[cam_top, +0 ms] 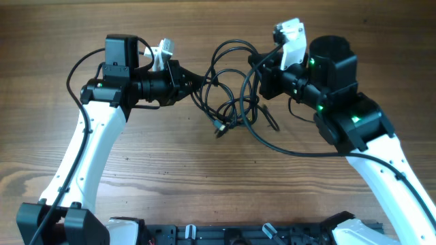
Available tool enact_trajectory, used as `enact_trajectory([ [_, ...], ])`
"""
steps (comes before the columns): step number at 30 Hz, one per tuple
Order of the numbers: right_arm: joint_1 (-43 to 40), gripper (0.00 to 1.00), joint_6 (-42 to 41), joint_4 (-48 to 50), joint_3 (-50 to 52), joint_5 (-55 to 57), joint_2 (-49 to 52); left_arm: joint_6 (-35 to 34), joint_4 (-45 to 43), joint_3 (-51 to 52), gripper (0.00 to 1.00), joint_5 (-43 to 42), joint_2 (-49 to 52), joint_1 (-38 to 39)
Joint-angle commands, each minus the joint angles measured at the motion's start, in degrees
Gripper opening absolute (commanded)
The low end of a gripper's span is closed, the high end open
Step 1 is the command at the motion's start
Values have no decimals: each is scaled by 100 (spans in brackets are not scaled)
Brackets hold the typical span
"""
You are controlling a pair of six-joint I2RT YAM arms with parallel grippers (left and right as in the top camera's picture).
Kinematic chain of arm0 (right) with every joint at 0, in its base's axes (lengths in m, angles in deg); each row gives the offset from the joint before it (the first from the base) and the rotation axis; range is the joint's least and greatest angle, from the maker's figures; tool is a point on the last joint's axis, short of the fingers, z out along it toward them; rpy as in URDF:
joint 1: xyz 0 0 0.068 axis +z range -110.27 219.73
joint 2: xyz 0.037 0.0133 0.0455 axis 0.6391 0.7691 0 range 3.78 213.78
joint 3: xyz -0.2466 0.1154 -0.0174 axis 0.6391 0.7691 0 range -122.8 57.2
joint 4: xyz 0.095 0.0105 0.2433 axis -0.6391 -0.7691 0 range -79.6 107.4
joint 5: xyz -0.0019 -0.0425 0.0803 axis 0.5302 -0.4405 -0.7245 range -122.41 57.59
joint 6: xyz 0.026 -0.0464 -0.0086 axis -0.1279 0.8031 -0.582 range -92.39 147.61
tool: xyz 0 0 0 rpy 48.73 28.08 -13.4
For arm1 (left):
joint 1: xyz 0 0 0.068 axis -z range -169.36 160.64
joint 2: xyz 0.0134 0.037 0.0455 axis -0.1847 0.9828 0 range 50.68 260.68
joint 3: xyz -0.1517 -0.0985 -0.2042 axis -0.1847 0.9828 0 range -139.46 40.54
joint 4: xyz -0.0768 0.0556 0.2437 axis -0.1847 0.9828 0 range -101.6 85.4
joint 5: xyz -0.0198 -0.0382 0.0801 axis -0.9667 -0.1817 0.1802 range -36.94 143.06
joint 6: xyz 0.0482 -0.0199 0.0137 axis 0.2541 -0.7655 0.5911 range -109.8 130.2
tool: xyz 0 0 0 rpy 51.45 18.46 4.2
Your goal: Untangle cables
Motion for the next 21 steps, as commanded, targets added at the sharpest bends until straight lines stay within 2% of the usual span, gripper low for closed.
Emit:
enact_trajectory([
  [1,-308,4,-826,92,-144,225,-400,33,168,68,4,450,-22,-22],
  [5,-1080,4,-1731,50,-144,227,-549,487,562,70,4,1182,-22,-22],
  [6,-1368,4,-1792,-52,-144,247,-542,487,728,70,4,1803,-22,-20],
  [9,-1749,4,-1657,-411,-144,754,-540,494,892,70,4,2601,-22,-22],
  [12,-1764,4,-1364,-1067,-142,656,-446,782,367,70,4,2396,-22,-22],
  [14,-1764,4,-1257,-1506,-140,332,-306,1204,-431,70,4,1502,-22,-22],
  [16,-1764,5,-1040,-1904,-138,-212,-81,1283,-1370,70,4,614,-22,-22],
  [17,-1764,8,-809,-1996,-138,-505,7,1279,-1926,70,4,109,-22,-22],
  [19,-1764,31,11,-2151,-138,-1268,214,1021,-2743,70,4,-400,-22,-22],
  [21,-1764,47,577,-2037,-138,-1762,306,890,-2962,70,4,-516,-22,-22],
])
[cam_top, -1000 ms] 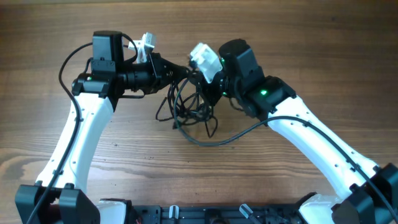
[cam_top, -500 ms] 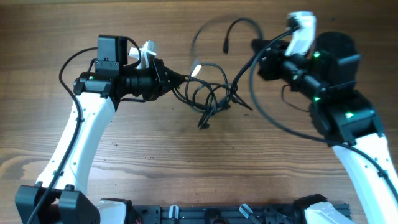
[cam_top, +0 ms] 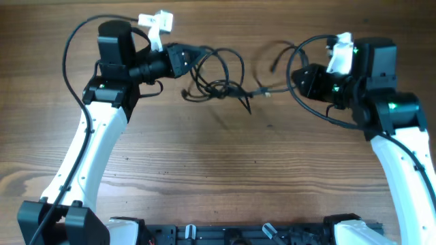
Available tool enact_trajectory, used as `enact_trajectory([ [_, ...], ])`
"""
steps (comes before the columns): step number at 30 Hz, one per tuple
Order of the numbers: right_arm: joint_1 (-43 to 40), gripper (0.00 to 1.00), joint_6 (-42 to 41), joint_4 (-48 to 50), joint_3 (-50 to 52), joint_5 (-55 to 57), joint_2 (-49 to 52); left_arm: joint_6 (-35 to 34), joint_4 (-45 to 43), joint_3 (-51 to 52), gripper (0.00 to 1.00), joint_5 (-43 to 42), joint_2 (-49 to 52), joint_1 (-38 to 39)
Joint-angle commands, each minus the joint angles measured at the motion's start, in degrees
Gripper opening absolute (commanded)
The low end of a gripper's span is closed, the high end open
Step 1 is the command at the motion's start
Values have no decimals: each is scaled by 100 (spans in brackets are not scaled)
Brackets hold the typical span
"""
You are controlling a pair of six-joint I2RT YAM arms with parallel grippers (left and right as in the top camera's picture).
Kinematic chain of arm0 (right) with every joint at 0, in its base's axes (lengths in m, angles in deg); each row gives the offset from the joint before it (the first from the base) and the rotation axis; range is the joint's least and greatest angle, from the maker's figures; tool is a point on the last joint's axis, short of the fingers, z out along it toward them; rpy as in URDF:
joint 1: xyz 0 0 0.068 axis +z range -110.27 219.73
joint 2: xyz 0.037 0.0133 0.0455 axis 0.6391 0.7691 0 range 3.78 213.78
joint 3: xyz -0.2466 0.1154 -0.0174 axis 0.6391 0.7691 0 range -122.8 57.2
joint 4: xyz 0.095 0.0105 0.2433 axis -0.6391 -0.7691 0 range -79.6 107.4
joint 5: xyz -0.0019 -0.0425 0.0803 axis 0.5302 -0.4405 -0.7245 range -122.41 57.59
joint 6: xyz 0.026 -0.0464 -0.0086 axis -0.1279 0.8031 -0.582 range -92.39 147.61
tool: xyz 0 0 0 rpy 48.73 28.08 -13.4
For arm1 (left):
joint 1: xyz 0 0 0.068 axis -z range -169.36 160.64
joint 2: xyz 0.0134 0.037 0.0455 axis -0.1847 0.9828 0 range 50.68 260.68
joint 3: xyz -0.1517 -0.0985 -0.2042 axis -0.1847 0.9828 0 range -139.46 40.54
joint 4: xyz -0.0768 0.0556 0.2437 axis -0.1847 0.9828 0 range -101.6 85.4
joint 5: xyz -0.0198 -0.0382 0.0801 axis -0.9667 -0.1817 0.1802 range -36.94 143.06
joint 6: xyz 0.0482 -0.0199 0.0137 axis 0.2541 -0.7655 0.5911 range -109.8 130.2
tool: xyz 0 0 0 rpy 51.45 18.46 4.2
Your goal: Untangle cables
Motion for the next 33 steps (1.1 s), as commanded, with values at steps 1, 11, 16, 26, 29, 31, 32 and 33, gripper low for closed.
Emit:
enact_trajectory([
  [1,-15,55,1204,273,-107,-1198,127,-160,-330,-48,4,-855,-28,-44],
  [11,1300,52,1021,1478,-111,-557,127,-1213,435,-48,4,-459,-28,-48],
  [16,1803,54,365,1368,-109,258,127,-1172,1305,-48,4,136,-28,-48],
  [26,2524,30,-212,1010,-101,245,1091,-1665,1182,-48,4,302,-28,-48],
  [29,2527,25,-232,1054,-101,310,1344,-1665,1224,-48,4,280,-28,-48],
  [31,2524,29,-262,1132,-101,310,1499,-1687,1224,-48,4,275,-28,-42],
  [32,2527,31,-350,1196,-101,308,1576,-1700,1222,-48,4,236,-28,-42],
  [33,2527,33,-415,1300,-101,306,1672,-1814,1224,-48,4,166,-28,-44],
])
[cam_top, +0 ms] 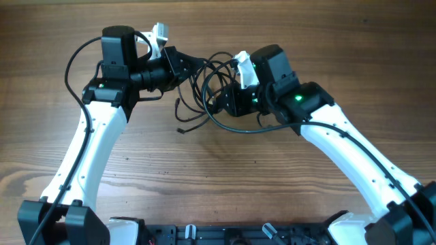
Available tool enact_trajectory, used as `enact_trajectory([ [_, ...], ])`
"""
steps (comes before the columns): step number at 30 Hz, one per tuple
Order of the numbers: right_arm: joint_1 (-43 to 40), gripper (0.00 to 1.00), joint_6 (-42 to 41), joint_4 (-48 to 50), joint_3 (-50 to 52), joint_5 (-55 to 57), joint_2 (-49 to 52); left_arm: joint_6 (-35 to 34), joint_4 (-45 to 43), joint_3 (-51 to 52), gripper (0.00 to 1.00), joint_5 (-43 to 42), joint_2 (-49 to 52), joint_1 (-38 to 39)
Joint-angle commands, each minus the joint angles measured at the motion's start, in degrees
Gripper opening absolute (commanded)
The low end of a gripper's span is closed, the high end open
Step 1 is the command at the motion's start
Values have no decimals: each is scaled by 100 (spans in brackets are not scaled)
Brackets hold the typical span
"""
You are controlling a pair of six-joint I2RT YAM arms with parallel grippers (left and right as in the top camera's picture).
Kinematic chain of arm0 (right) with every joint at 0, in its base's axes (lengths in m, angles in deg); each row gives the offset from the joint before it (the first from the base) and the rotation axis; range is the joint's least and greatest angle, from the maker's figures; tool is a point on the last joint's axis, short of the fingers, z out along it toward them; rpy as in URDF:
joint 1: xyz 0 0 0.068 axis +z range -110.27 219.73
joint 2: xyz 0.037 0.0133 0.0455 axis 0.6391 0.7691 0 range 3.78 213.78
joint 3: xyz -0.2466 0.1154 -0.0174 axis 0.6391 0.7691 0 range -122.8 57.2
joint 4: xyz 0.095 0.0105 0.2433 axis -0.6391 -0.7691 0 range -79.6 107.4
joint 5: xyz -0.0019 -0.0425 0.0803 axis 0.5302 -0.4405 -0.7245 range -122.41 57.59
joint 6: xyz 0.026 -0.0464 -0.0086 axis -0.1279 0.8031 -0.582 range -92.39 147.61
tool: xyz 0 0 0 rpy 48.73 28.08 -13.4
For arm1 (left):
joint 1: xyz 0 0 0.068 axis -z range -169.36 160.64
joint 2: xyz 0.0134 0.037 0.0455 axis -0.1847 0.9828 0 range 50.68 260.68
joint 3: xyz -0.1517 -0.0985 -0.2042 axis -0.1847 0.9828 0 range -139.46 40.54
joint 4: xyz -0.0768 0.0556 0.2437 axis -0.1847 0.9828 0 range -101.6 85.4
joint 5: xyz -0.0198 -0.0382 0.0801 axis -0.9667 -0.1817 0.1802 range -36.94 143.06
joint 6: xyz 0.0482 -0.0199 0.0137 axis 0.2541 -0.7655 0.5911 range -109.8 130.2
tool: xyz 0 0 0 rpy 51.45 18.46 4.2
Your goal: Untangle cables
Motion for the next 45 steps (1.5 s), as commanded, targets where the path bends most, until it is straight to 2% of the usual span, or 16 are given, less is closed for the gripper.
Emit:
enact_trajectory([
  [1,15,33,-195,238,-85,116,310,-267,-33,-33,4,-275,-44,-24],
  [4,31,28,-343,505,-85,116,560,-424,-35,-33,4,-520,-44,-24],
  [5,46,23,-337,531,-85,122,619,-442,-33,-33,4,-538,-44,-24],
  [6,46,8,-334,551,-85,125,623,-435,-33,-33,4,-529,-44,-26],
  [8,31,4,-293,640,-96,164,584,-188,9,-33,4,-304,-44,-24],
  [10,-107,4,-291,562,-164,157,380,192,549,-33,4,870,-44,-24],
  [12,-328,4,-286,339,-232,162,24,254,1408,-33,4,2968,-42,-26],
  [16,-925,4,-295,-79,-251,101,-752,254,2203,-31,4,5421,-42,-26],
  [20,-1646,4,-295,-409,-251,-437,-1279,254,2323,-31,4,6247,-42,-26],
  [22,-1707,4,-293,-407,-249,-588,-1283,262,2308,-31,4,6063,-42,-26],
  [25,-1532,10,-273,-448,-247,-651,-1169,962,1884,-31,4,4291,-42,-26],
  [26,-1458,47,-278,-446,-247,-654,-1095,1456,1488,-31,4,2999,-42,-26],
  [27,-1405,60,-289,-446,-247,-680,-1038,1663,1255,-33,4,2284,-42,-26],
  [29,-1335,37,-295,-415,-245,-1043,-903,1843,678,-33,4,787,-44,-44],
  [32,-1335,38,-286,-332,-245,-1574,-708,1683,-149,-33,8,-931,-44,-42],
  [45,-774,38,634,-278,-245,-1394,11,-555,-730,-33,11,-1163,-44,-42],
])
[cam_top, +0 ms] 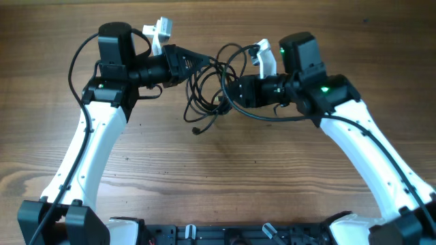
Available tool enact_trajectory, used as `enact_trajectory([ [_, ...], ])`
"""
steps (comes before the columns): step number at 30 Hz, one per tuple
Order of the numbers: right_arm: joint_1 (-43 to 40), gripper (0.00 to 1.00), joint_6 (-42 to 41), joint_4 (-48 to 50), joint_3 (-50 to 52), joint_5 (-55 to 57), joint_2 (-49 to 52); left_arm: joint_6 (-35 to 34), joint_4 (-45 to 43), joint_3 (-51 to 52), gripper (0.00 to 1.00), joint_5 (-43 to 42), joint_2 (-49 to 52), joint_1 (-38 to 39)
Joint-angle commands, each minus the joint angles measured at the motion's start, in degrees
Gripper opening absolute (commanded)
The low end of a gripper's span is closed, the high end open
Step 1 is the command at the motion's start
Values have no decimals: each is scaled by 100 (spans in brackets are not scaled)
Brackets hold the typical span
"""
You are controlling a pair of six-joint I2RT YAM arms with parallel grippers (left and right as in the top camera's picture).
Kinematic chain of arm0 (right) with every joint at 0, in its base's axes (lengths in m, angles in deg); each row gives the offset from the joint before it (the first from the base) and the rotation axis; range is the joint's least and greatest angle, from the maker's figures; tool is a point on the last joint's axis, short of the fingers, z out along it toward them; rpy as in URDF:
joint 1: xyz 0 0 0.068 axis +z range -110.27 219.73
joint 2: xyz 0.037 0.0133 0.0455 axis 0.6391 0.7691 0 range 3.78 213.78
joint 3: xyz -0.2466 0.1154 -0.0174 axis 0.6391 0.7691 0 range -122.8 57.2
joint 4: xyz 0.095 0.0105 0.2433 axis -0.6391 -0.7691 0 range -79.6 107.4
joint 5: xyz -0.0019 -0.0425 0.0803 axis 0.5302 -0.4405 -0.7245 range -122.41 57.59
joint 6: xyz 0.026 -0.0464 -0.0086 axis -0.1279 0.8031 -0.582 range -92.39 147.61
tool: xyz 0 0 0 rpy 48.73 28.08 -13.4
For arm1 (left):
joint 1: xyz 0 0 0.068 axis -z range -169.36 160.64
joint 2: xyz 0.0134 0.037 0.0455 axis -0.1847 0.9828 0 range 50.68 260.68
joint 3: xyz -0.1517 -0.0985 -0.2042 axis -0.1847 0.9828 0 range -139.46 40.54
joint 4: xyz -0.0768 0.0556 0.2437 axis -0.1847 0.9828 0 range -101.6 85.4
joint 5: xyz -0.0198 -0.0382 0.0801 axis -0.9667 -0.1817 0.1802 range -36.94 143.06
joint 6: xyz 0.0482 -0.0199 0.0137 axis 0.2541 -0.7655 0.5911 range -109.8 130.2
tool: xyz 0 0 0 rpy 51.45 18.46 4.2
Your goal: Untangle cables
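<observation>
A tangle of thin black cables (208, 85) hangs between my two grippers above the wooden table. My left gripper (193, 62) points right from the upper left and is shut on a strand at the tangle's left side. From the right, my right gripper (230, 90) points left and is shut on strands at the tangle's right side. A loose end with a plug (196, 128) dangles down toward the table. Loops rise over the right gripper near its white camera mount (263, 56).
The wooden table (225, 177) lies under everything. A black rail (231, 235) runs along the near edge between the two arm bases. Each arm's own black cable loops beside it.
My right gripper has shifted right and a little up, stretching the tangle wider. The dangling plug end now hangs slightly further right. The left gripper stays almost where it was.
Both grippers first held the bundle close together at mid-table. Then the right one stood far to the right with the cables spread along the table. After that it was back at the tangle near the left gripper, and now it holds the strands slightly farther right.
</observation>
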Motion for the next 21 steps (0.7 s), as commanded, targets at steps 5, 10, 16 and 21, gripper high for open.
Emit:
enact_trajectory([
  [5,17,30,538,0,-79,144,284,-813,-63,-59,12,-332,-44,-55],
  [10,369,23,92,20,-79,997,295,-1156,-105,-59,14,-367,-44,-61],
  [16,1062,31,-1320,85,-79,2859,337,-1266,-103,-59,16,-455,-44,-28],
  [21,1143,23,-1867,356,-79,3023,761,-1414,-103,-59,17,-476,-44,11],
])
